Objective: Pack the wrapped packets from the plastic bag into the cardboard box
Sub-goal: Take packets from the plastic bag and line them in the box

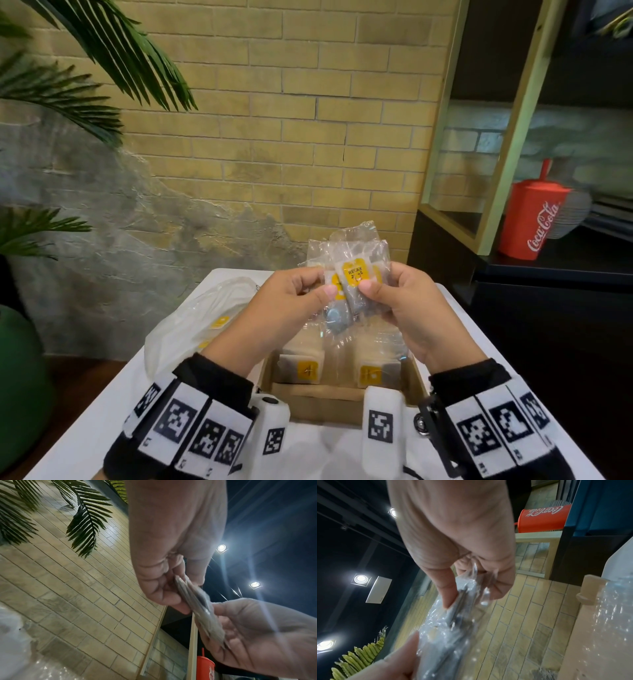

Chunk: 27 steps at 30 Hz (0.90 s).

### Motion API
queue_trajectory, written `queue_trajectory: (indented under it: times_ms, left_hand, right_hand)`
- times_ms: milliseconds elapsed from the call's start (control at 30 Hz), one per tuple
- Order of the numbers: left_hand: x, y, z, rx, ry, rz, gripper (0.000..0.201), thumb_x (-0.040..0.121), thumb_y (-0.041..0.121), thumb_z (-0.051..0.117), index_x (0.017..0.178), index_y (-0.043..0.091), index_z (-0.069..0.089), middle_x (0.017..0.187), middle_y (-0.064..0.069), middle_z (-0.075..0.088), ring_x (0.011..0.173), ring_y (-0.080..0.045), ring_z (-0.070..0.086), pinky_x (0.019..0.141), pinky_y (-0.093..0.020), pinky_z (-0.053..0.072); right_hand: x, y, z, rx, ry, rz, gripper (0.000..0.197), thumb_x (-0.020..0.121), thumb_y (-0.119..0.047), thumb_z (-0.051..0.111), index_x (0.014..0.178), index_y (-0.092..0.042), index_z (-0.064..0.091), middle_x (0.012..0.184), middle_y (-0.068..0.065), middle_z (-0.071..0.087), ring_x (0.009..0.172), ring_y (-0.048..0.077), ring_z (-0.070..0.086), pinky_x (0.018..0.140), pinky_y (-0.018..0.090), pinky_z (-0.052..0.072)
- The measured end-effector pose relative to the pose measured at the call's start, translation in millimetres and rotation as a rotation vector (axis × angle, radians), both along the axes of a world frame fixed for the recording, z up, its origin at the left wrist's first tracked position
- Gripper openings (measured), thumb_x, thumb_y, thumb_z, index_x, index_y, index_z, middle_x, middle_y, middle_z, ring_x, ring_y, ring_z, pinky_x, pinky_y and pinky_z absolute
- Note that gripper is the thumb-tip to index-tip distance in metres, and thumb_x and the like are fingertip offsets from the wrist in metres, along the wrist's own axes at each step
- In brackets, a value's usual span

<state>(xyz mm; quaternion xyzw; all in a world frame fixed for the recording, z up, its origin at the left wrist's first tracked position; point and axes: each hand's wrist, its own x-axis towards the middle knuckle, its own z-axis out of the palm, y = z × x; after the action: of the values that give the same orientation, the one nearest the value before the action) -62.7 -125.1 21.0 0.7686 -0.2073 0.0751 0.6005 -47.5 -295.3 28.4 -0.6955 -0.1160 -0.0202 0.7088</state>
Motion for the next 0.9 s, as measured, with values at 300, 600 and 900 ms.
queue_trajectory:
  times_ms: [300, 600, 900]
  left_hand:
    - [-1, 3, 1, -0.042, -0.031, 0.178, 0.058, 0.086, 0.002, 0.062, 0.127, 0.039, 0.043, 0.101, -0.008, 0.061, 0.073, -0.006, 0.056, 0.074, -0.023, 0.051]
    - [10, 18, -1, 0.597, 0.089, 0.232, 0.027, 0.08, 0.019, 0.071, 0.083, 0.027, 0.046, 0.074, 0.005, 0.059, 0.064, -0.011, 0.056, 0.057, -0.024, 0.045]
    - [21, 4, -23, 1.167, 0.029, 0.102, 0.015, 0.082, 0.015, 0.064, 0.095, 0.018, 0.071, 0.101, 0.004, 0.067, 0.079, -0.009, 0.05, 0.069, -0.02, 0.039]
  right_hand:
    - [0, -4, 2, -0.007, 0.008, 0.022, 0.012, 0.088, -0.007, 0.058, 0.098, -0.013, 0.061, 0.087, 0.001, 0.07, 0.074, 0.011, 0.068, 0.058, 0.02, 0.051]
    - [1, -26, 15, 0.041, -0.115, -0.04, 0.02, 0.088, -0.003, 0.056, 0.105, -0.014, 0.061, 0.096, 0.005, 0.071, 0.086, 0.016, 0.069, 0.067, 0.024, 0.053]
    - [0, -27, 12, 0.02, -0.177, -0.046, 0.02, 0.089, -0.003, 0.056, 0.107, -0.011, 0.06, 0.091, 0.003, 0.072, 0.077, 0.008, 0.07, 0.059, 0.016, 0.052]
